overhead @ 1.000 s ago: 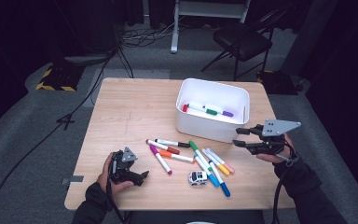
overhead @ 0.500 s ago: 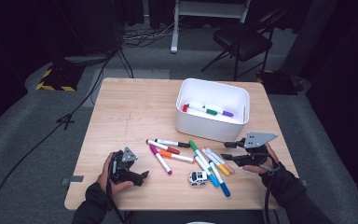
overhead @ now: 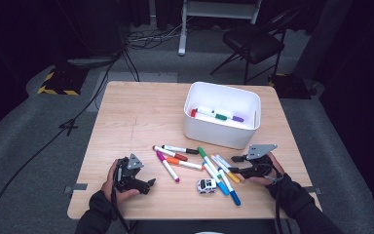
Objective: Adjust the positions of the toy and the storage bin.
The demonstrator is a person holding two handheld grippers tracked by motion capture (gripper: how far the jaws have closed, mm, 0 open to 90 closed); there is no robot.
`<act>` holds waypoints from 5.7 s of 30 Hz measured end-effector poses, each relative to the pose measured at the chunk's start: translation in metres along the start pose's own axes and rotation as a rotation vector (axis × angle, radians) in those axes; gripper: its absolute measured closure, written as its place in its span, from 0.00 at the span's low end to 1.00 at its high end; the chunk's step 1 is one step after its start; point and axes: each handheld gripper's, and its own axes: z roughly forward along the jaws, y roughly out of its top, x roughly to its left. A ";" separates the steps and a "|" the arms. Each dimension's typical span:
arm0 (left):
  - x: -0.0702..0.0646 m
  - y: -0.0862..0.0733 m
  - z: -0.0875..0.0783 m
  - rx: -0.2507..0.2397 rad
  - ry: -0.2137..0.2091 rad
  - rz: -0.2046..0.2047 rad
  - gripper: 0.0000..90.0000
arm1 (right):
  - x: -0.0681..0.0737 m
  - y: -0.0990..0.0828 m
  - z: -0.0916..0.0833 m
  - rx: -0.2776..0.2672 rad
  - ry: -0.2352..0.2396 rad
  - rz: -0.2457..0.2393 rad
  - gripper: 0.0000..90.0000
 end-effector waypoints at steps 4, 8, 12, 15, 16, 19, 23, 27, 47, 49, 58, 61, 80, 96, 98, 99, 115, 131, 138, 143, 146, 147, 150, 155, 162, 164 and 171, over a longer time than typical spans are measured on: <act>0.000 0.000 0.000 0.000 0.000 0.002 0.01 | -0.007 -0.008 -0.001 0.001 0.002 0.024 0.60; 0.000 0.000 0.000 0.000 0.000 0.002 0.01 | -0.008 -0.013 0.002 0.036 -0.021 0.020 0.59; 0.000 0.000 0.000 0.000 0.000 0.000 0.01 | -0.010 -0.015 0.003 0.025 -0.006 0.012 0.60; 0.000 0.000 0.000 0.001 0.000 0.002 0.01 | -0.011 -0.019 0.004 -0.016 -0.007 0.039 0.71; 0.000 0.000 0.000 0.000 0.000 0.000 0.01 | -0.012 -0.019 0.004 -0.016 -0.008 0.041 0.74; 0.000 0.000 0.000 0.000 0.000 0.000 0.01 | -0.013 -0.019 0.005 -0.021 -0.019 0.034 0.82; 0.000 0.000 0.000 0.000 0.000 0.002 0.01 | -0.012 -0.019 0.005 -0.025 -0.033 0.024 0.84; 0.000 0.000 0.000 0.000 0.000 0.002 0.01 | -0.014 -0.019 0.003 -0.030 -0.030 0.029 0.86; 0.000 0.000 0.000 0.000 0.000 0.002 0.01 | -0.010 -0.002 -0.030 -0.136 -0.012 -0.013 0.86; 0.000 0.000 0.000 0.000 0.000 0.002 0.01 | -0.008 0.003 -0.034 -0.149 -0.010 -0.021 0.86; 0.000 0.000 0.000 0.000 0.000 0.000 0.01 | -0.002 0.038 -0.059 -0.226 0.014 -0.097 0.86; 0.000 0.000 0.000 0.000 0.000 0.000 0.01 | -0.003 0.049 -0.068 -0.239 0.012 -0.112 0.86; 0.000 0.000 0.000 0.000 0.000 0.001 0.01 | -0.039 0.108 -0.108 -0.277 -0.078 -0.144 0.86; 0.000 0.000 0.000 0.000 0.000 0.002 0.01 | -0.078 0.139 -0.079 -0.199 -0.129 -0.106 0.86; 0.000 0.000 0.000 0.000 0.000 0.002 0.01 | -0.082 0.140 -0.075 -0.190 -0.129 -0.102 0.86; 0.000 0.000 0.000 0.001 0.001 0.002 0.01 | -0.082 0.141 -0.072 -0.183 -0.134 -0.100 0.86; 0.000 0.000 0.000 0.000 0.000 0.002 0.01 | -0.096 0.151 -0.030 -0.059 -0.140 -0.079 0.86; 0.000 0.000 0.000 0.000 0.000 0.002 0.01 | -0.098 0.140 -0.024 0.142 -0.096 -0.132 0.86; 0.000 0.000 0.000 0.000 0.000 0.002 0.01 | -0.100 0.135 -0.027 0.222 -0.066 -0.133 0.85; 0.000 0.000 0.000 0.000 0.000 0.001 0.01 | -0.101 0.132 -0.029 0.253 -0.063 -0.118 0.85; 0.000 0.000 0.000 0.000 0.000 0.000 0.01 | -0.102 0.130 -0.031 0.258 -0.061 -0.114 0.85; 0.000 0.000 0.000 0.000 -0.001 0.002 0.01 | -0.102 0.130 -0.032 0.262 -0.063 -0.110 0.85; 0.000 0.000 0.000 0.000 0.000 0.000 0.01 | -0.102 0.128 -0.035 0.253 -0.060 -0.106 0.85; 0.000 0.000 0.000 0.000 0.000 0.000 0.01 | -0.102 0.127 -0.041 0.212 -0.078 -0.090 0.81; 0.000 0.001 0.000 0.002 -0.005 0.001 0.00 | -0.101 0.122 -0.055 0.118 -0.080 -0.065 0.77; 0.000 0.000 0.001 0.003 -0.016 -0.007 0.00 | -0.100 0.121 -0.058 0.101 -0.087 -0.068 0.75; 0.000 0.001 0.000 0.002 -0.004 0.000 0.00 | -0.087 0.116 -0.075 -0.009 -0.098 -0.047 0.69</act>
